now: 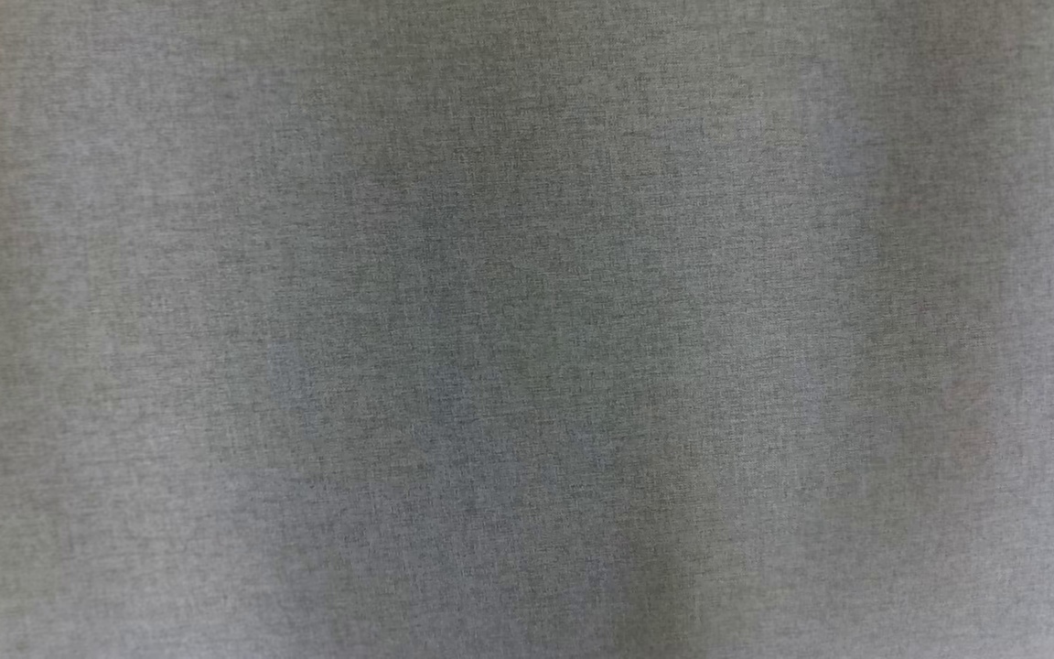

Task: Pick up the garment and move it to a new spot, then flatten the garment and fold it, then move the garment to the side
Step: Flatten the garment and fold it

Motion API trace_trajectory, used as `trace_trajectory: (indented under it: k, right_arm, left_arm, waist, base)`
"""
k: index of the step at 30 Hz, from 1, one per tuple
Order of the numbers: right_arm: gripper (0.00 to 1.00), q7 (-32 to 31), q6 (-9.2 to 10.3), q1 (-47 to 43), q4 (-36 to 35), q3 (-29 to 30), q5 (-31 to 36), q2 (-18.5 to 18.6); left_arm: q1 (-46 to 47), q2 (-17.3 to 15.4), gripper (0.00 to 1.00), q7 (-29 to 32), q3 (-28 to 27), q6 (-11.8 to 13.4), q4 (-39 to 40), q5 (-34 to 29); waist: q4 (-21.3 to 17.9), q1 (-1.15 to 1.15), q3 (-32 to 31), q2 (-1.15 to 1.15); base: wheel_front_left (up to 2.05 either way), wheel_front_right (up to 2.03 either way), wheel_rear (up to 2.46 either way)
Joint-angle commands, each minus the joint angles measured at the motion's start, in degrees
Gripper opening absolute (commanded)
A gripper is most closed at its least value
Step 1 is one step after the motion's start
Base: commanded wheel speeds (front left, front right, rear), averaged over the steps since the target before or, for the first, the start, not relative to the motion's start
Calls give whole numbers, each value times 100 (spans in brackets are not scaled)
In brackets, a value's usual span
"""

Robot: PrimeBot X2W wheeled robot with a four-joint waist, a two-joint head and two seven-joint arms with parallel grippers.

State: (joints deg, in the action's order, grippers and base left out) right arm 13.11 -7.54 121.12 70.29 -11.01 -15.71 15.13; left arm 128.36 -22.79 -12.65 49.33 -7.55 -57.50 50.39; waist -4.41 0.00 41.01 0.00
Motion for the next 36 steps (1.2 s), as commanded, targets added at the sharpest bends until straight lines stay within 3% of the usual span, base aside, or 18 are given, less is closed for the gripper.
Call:
trace_trajectory:
  k: [1,5,7,11,14,22,31,36]
  right_arm:
    - [0,43,11,-137,-17,16,-79,-45]
    - [0,139,11,-522,-207,27,-280,-155]
    - [0,183,11,-1040,-451,-3,-508,-250]
    - [0,204,11,-1868,-875,-178,-788,-148]
    - [0,209,11,-2643,-1279,-314,-1080,-52]
    - [0,213,11,-5021,-2699,-430,-1814,411]
    - [0,214,11,-7438,-4026,-249,-1962,511]
    - [0,157,11,-8617,-4592,-60,-1879,422]
  left_arm:
    - [-155,-19,0,-77,-17,14,26,120]
    - [-594,-119,0,-216,57,13,302,185]
    - [-1147,-350,0,-253,115,14,638,269]
    - [-2045,-584,0,-258,-230,13,1284,344]
    - [-2986,-715,0,-256,-647,118,1856,288]
    - [-5562,-978,0,-258,-1514,687,3571,51]
    - [-8180,-902,0,-258,-2178,1348,5225,27]
    - [-9535,-666,0,-258,-2665,1480,5737,-83]
  waist:
    - [10,0,-15,0]
    - [-2,0,-121,0]
    - [-80,0,-347,0]
    - [-100,0,-667,0]
    - [-101,0,-958,0]
    - [-97,0,-1632,0]
    - [4,0,-2053,0]
    - [59,0,-2242,0]
  base:
    - [0,0,0]
    - [0,0,0]
    - [0,0,0]
    - [0,0,0]
    - [0,0,0]
    - [0,0,0]
    - [0,0,0]
    - [0,0,0]
